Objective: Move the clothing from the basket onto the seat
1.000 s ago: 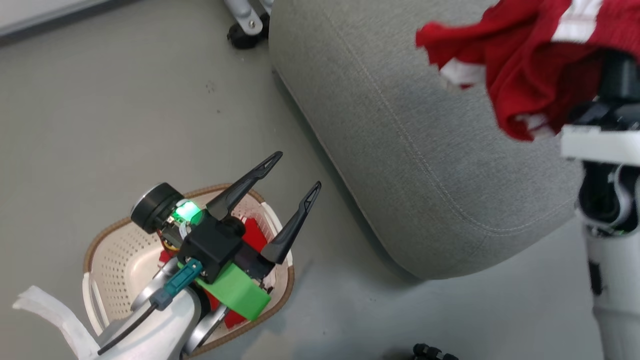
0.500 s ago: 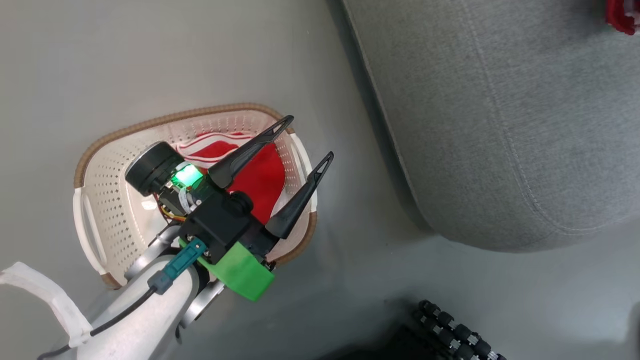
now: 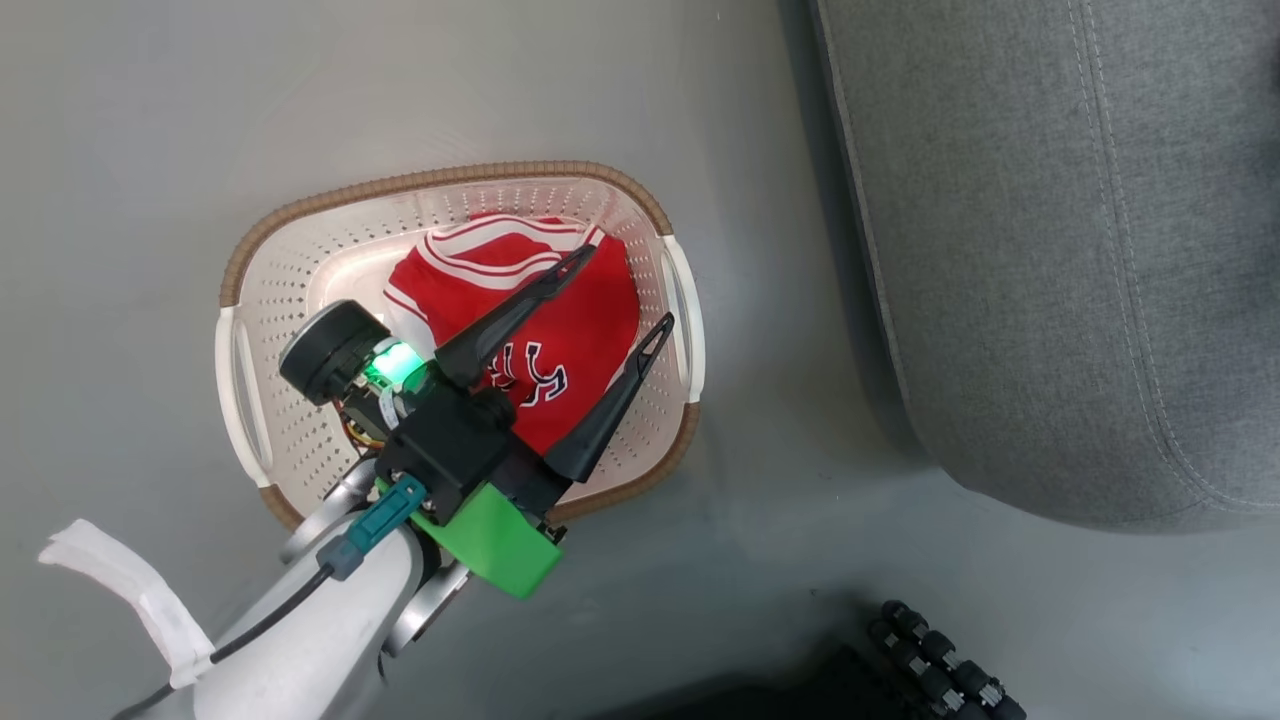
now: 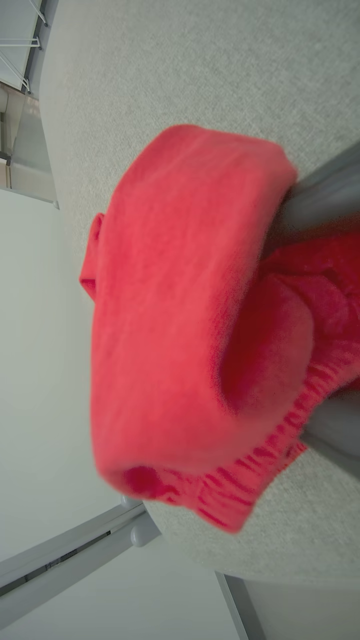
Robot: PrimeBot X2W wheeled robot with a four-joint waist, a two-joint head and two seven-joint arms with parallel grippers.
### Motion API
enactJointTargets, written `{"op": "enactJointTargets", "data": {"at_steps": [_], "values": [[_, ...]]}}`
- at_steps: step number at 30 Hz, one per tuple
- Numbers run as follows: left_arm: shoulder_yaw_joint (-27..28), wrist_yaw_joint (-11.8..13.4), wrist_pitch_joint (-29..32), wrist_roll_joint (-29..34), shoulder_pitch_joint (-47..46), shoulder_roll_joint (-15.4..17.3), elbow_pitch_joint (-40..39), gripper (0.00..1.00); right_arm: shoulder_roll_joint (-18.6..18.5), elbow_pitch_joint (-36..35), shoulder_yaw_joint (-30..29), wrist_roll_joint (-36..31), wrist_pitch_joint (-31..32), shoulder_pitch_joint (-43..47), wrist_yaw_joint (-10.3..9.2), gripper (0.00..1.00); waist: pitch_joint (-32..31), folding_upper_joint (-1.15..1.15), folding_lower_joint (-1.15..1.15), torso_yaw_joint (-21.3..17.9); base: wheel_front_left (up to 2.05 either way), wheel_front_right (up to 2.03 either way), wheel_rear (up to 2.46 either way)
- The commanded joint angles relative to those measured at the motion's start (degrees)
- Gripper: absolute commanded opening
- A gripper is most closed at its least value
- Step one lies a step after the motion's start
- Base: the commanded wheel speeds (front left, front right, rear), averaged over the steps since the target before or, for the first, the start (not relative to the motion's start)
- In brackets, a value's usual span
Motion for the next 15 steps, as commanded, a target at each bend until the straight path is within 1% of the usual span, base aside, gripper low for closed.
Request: {"op": "enactJointTargets", "data": {"at_steps": [1,4,7,12,15], "values": [[0.0,-0.1,-0.9,-0.8,0.9,-0.5,0.9,1.0,0.7,-1.0,-0.5,-0.7,-0.2,2.6,-0.04,1.0,-2.7,0.0,0.0,0.3,0.0,0.0,0.0],[-0.2,0.2,-2.3,-1.2,1.4,-2.1,3.6,1.0,1.5,-4.3,-0.9,-1.4,-0.2,7.4,-0.04,1.0,-6.3,0.0,0.0,1.1,0.0,0.0,0.0],[0.2,1.0,-3.3,-1.1,2.7,-3.5,6.2,1.0,3.2,-7.8,0.4,-1.8,-0.2,13.7,-0.04,1.0,-10.6,0.0,0.0,2.0,0.0,0.0,0.0],[2.6,3.4,-4.2,-2.2,6.0,-6.4,9.7,1.0,5.0,-13.0,6.6,-1.3,-0.2,23.1,-0.05,1.0,-17.9,0.0,0.0,4.2,0.0,0.0,0.0],[5.1,4.2,-4.2,-2.4,8.8,-8.4,10.8,1.0,6.0,-15.8,10.6,-1.5,-0.2,28.2,-0.05,1.0,-22.7,0.0,0.0,6.0,0.0,0.0,0.0]]}}
